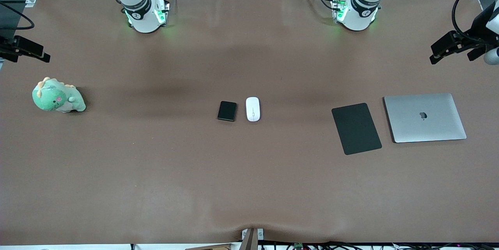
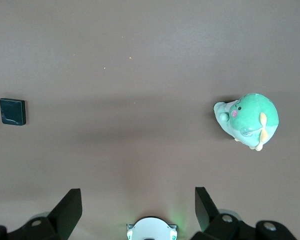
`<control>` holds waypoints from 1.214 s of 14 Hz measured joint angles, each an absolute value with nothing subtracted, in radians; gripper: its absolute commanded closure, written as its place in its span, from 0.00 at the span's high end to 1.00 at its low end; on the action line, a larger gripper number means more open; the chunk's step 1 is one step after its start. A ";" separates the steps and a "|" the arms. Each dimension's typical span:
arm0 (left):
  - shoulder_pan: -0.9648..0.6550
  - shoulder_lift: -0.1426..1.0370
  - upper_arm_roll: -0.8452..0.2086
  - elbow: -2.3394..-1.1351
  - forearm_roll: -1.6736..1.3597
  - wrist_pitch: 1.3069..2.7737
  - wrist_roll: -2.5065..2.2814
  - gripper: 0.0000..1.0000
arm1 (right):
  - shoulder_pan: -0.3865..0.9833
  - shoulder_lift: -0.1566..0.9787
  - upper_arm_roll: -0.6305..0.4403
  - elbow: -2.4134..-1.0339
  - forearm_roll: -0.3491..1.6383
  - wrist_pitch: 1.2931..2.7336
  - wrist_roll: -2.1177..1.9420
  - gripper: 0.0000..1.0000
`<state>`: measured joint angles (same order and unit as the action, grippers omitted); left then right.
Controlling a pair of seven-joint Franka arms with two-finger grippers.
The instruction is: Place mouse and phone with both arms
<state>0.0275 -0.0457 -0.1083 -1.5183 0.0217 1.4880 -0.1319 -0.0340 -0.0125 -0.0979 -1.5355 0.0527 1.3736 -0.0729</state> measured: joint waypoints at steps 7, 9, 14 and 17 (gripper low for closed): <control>0.029 -0.043 -0.104 -1.519 0.022 1.488 -0.123 1.00 | -0.034 -0.011 -0.099 -1.535 0.053 1.373 -0.073 1.00; 0.029 -0.041 -0.104 -1.520 0.022 1.487 -0.123 1.00 | -0.035 -0.011 -0.099 -1.535 0.053 1.373 -0.073 1.00; 0.029 -0.036 -0.104 -1.525 0.022 1.469 -0.123 1.00 | -0.035 -0.011 -0.100 -1.535 0.053 1.373 -0.073 1.00; 0.025 -0.036 -0.116 -1.525 0.022 1.470 -0.125 1.00 | -0.035 -0.003 -0.100 -1.535 0.053 1.373 -0.073 1.00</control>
